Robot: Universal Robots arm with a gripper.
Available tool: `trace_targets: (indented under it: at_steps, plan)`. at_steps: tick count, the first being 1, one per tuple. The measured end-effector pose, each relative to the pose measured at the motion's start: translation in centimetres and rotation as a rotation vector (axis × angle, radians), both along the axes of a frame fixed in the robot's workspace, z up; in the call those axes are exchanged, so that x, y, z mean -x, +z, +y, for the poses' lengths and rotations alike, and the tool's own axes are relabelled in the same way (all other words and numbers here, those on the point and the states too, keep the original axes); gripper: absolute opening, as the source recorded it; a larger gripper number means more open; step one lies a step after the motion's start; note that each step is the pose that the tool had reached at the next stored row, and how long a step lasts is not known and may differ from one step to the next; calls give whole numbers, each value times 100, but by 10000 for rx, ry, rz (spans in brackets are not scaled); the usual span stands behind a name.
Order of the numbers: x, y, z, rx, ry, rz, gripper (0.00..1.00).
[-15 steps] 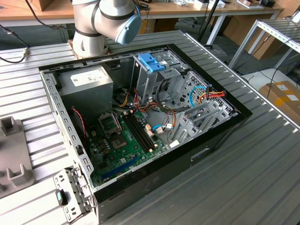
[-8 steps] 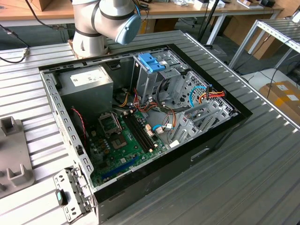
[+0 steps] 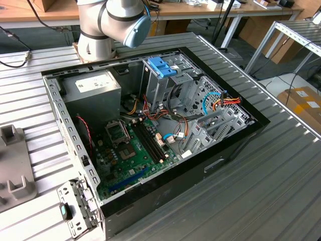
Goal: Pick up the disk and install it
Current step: 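Pick up the disk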
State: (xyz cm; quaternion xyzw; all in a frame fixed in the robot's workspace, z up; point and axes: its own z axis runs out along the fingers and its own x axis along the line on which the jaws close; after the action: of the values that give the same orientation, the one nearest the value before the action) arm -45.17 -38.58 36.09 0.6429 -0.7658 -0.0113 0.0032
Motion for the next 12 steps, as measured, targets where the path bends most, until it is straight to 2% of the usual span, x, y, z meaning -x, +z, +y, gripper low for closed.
trace_targets:
  at_steps: [12]
  plan:
    - [0, 0, 0, 0, 963, 0, 10]
